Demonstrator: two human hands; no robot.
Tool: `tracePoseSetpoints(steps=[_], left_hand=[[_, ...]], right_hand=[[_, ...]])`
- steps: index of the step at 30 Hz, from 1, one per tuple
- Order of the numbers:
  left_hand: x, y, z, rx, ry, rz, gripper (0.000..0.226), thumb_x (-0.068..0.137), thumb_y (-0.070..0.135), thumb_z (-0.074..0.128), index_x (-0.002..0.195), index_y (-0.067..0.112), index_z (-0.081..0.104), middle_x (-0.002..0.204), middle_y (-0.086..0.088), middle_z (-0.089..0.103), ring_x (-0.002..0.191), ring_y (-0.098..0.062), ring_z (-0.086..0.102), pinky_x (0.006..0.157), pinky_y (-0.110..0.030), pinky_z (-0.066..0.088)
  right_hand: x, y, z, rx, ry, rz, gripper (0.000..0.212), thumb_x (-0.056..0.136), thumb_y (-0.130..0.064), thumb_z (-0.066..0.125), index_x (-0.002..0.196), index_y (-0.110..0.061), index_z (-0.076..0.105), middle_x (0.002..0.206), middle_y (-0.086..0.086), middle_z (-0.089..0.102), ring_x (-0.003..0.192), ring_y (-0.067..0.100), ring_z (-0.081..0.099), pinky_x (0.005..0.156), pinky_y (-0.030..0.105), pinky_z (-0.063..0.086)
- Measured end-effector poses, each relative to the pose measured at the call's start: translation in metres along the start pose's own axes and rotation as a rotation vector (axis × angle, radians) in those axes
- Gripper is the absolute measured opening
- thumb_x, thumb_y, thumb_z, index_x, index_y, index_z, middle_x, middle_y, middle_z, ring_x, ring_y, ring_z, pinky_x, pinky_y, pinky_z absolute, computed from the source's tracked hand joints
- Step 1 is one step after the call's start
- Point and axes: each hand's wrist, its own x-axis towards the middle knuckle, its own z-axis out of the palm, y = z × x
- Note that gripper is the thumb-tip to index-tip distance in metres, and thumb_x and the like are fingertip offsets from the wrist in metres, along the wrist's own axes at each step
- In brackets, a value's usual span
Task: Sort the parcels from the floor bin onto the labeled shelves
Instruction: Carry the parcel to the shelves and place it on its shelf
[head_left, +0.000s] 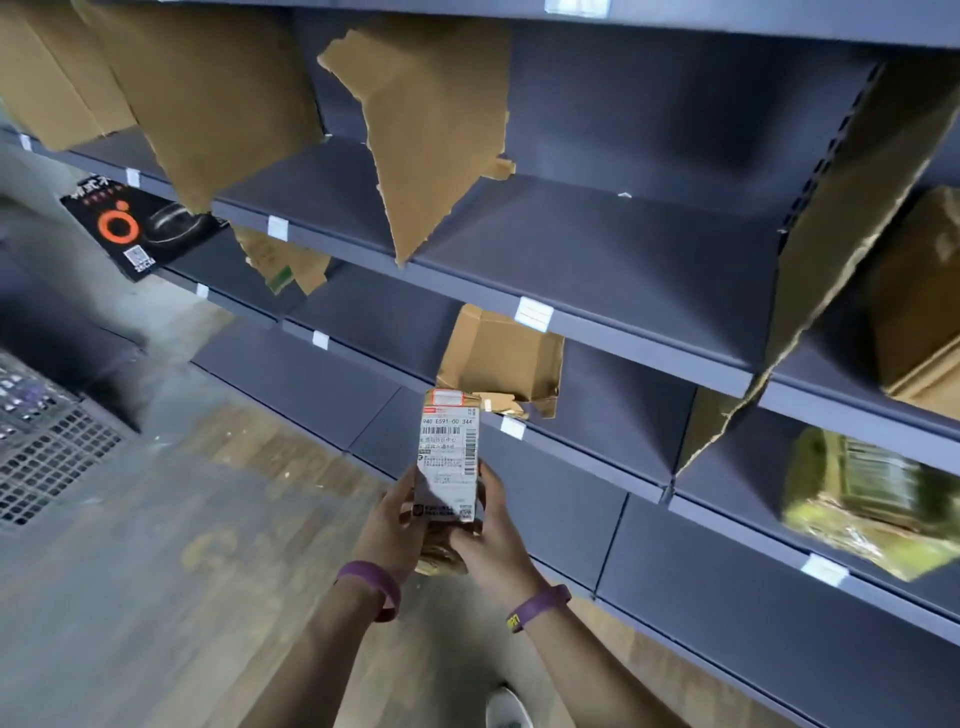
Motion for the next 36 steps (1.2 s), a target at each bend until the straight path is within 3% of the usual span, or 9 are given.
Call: tracePoseSetpoints(steps=[5,9,13,19,22,25,29,33,36], left_hand=[[0.026,-0.013,-0.021,-0.009,-0.003,0.002,0.063,0.087,-0.01,0.047,0.136,0.03,0.045,0.109,0.006,0.06,0.093,-0.01,0.057,0.07,-0.01,0.042],[0.05,-0.035,-0.053,-0.036,0.017,-0.028,0.062,0.086,-0.007,0.049,0.128,0.038,0.048,0.099,0.011,0.062,0.083,-0.004,0.059,0.059,-0.001,0.042],[0.078,-0.063,-0.094,-0.087,0.022,-0.044,0.062,0.082,-0.013,0.048,0.122,0.034,0.052,0.091,0.019,0.063,0.078,0.014,0.057,0.06,0.001,0.04],[0.129,-0.12,-0.181,-0.089,0.024,-0.016,0.069,0.079,-0.019,0.039,0.095,0.047,0.055,0.096,0.003,0.065,0.082,-0.011,0.062,0.057,0.001,0.041],[0.149,-0.148,-0.234,-0.078,0.024,0.043,0.07,0.079,-0.02,0.043,0.09,0.048,0.055,0.074,0.029,0.065,0.074,0.01,0.061,0.06,0.003,0.039],[0.16,-0.166,-0.28,-0.078,-0.069,0.057,0.069,0.082,-0.014,0.043,0.098,0.052,0.054,0.081,0.036,0.064,0.08,0.021,0.058,0.064,0.002,0.04],[0.181,-0.189,-0.317,-0.087,-0.117,0.049,0.071,0.081,-0.016,0.043,0.1,0.051,0.054,0.078,0.04,0.063,0.079,0.022,0.058,0.063,0.003,0.04],[0.205,-0.203,-0.335,-0.145,-0.145,0.066,0.06,0.08,-0.017,0.048,0.114,0.03,0.062,0.102,0.014,0.071,0.098,-0.001,0.065,0.083,-0.016,0.051],[0.226,-0.206,-0.339,-0.124,-0.173,0.076,0.056,0.08,-0.014,0.05,0.116,0.027,0.062,0.104,0.01,0.071,0.098,-0.004,0.065,0.084,-0.019,0.052]], right_hand=[[0.031,-0.003,0.021,-0.011,-0.014,0.027,0.08,0.083,0.01,0.047,0.138,-0.043,0.02,0.126,-0.033,0.045,0.109,-0.027,0.045,0.086,-0.001,0.039],[0.058,-0.007,0.054,-0.037,-0.037,0.028,0.079,0.084,0.01,0.047,0.139,-0.039,0.021,0.126,-0.031,0.047,0.109,-0.026,0.047,0.086,-0.001,0.04],[0.087,-0.013,0.1,-0.06,-0.038,0.036,0.08,0.083,0.01,0.048,0.141,-0.04,0.022,0.126,-0.03,0.05,0.117,-0.014,0.05,0.1,0.014,0.042],[0.144,-0.027,0.199,-0.064,-0.006,-0.008,0.083,0.078,0.017,0.043,0.144,-0.029,0.023,0.121,-0.031,0.052,0.11,-0.019,0.052,0.086,0.001,0.04],[0.167,-0.035,0.254,-0.057,-0.021,-0.021,0.081,0.081,0.016,0.044,0.143,-0.031,0.022,0.113,-0.047,0.053,0.108,-0.021,0.052,0.085,0.0,0.04],[0.183,-0.043,0.301,-0.086,-0.017,-0.035,0.078,0.085,0.012,0.048,0.146,-0.028,0.021,0.111,-0.059,0.041,0.108,-0.025,0.048,0.085,-0.002,0.038],[0.202,-0.049,0.342,-0.039,0.011,-0.001,0.077,0.088,0.011,0.055,0.148,-0.022,0.02,0.117,-0.036,0.05,0.106,-0.024,0.051,0.088,0.002,0.04],[0.223,-0.056,0.361,-0.032,0.025,-0.018,0.076,0.087,0.009,0.061,0.143,-0.02,0.021,0.129,-0.019,0.048,0.115,-0.011,0.053,0.1,0.014,0.042],[0.24,-0.053,0.363,-0.041,0.05,-0.062,0.074,0.086,0.014,0.057,0.144,-0.014,0.021,0.129,-0.018,0.048,0.116,-0.013,0.052,0.097,0.01,0.042]])
